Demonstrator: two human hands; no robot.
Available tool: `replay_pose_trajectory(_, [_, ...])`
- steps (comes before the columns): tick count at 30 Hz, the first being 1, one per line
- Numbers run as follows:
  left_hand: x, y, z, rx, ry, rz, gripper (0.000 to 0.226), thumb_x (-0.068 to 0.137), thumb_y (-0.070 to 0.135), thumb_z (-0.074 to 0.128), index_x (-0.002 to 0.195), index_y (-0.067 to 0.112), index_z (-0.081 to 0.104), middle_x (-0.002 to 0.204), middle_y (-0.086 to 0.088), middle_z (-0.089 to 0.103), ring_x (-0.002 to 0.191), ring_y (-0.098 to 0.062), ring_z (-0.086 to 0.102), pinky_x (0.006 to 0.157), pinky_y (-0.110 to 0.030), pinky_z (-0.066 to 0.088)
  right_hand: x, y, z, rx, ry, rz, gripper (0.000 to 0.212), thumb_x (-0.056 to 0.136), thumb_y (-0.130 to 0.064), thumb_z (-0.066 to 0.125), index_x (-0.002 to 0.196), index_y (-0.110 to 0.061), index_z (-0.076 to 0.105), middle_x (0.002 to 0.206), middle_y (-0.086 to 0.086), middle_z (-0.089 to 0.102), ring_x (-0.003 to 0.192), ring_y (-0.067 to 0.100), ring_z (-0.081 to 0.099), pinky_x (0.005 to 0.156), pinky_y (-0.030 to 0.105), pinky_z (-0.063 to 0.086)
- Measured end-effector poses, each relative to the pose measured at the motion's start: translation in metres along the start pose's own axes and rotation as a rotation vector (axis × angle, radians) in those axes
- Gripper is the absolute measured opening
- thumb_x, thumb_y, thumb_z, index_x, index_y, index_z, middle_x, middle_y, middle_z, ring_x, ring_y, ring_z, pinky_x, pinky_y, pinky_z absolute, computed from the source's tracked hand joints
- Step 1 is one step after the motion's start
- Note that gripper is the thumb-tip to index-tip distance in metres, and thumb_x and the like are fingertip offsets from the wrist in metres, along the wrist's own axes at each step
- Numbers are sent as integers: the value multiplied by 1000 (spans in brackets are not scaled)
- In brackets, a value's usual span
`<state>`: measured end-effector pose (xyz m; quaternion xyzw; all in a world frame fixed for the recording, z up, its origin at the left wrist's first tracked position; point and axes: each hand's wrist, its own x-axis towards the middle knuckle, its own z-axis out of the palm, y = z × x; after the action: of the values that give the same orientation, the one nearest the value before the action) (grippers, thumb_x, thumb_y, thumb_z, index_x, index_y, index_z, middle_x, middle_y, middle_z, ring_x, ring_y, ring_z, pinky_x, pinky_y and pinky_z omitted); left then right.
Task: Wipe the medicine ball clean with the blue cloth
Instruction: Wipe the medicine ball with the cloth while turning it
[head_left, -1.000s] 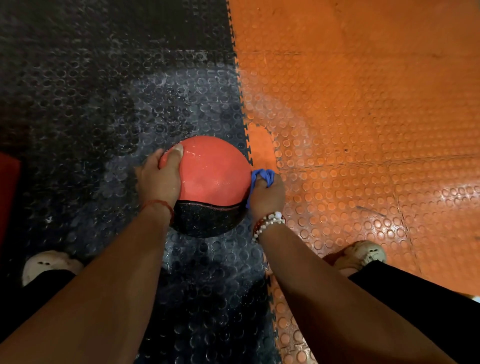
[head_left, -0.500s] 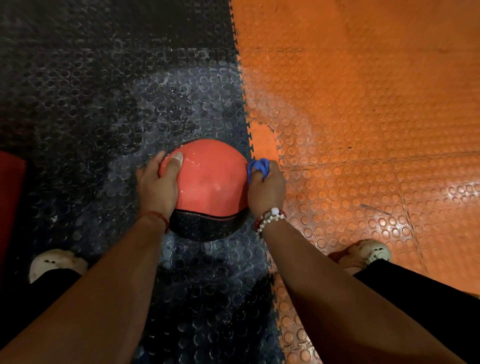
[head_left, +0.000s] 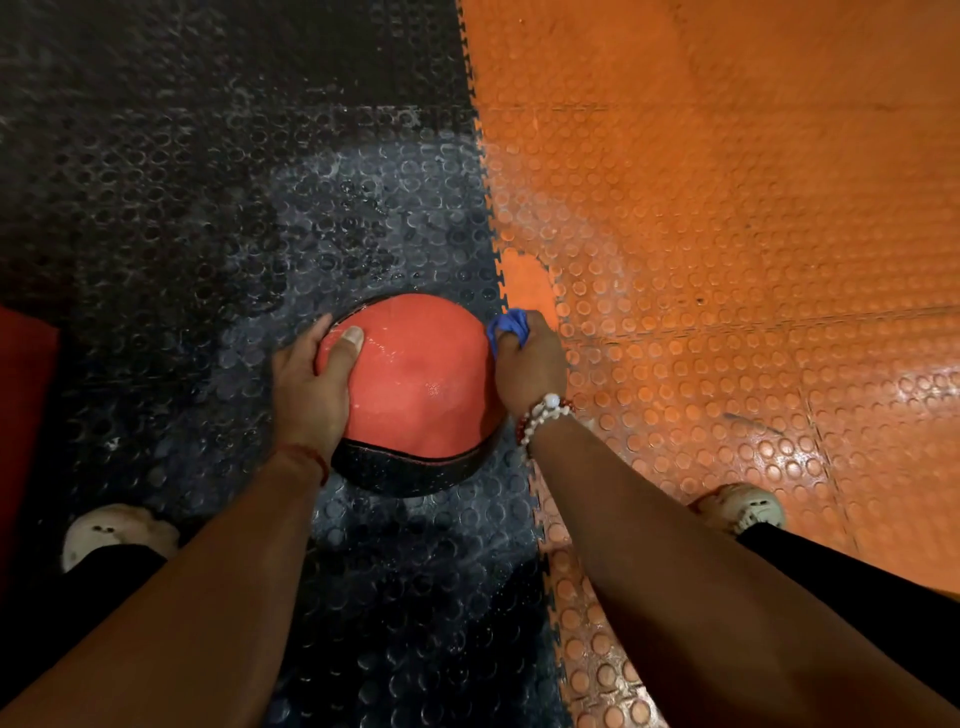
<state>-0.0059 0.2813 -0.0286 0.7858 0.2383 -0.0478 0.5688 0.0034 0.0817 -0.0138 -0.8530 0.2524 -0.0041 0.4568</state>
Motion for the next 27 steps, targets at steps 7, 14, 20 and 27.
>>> replay_pose_trajectory(7, [9,1,0,3,-11,6,56,85,60,58,135,35,54,143,2,40,126,-16,45,103,-38,40,-33,31,1,209,71,318,14,93,-14,48,91,-6,59,77,2,58,71,17,52,68,25,37])
replay_pose_trajectory(14, [11,-5,-5,12,-68,52,66,78,68,55,135,36,52,143,3,41,126,-15,46,100,-35,41,-44,-10,0,27,123,-123,19,88,-14,52,105,-9,59,98,8,52,77,11,41,64,18,26])
replay_pose_trajectory(20, [9,-5,-4,-8,-23,42,52,88,54,58,135,32,54,144,2,40,126,-15,45,103,-36,40,1,14,2,96,-13,117,20,93,-17,48,102,-4,61,93,10,63,82,19,53,71,24,35])
replay_pose_trajectory(27, [19,-8,-8,-50,-77,4,64,70,74,60,127,44,57,140,5,47,123,-15,50,103,-42,44,-52,22,2,168,128,217,18,93,-19,49,100,-6,60,88,8,61,77,19,55,67,25,38])
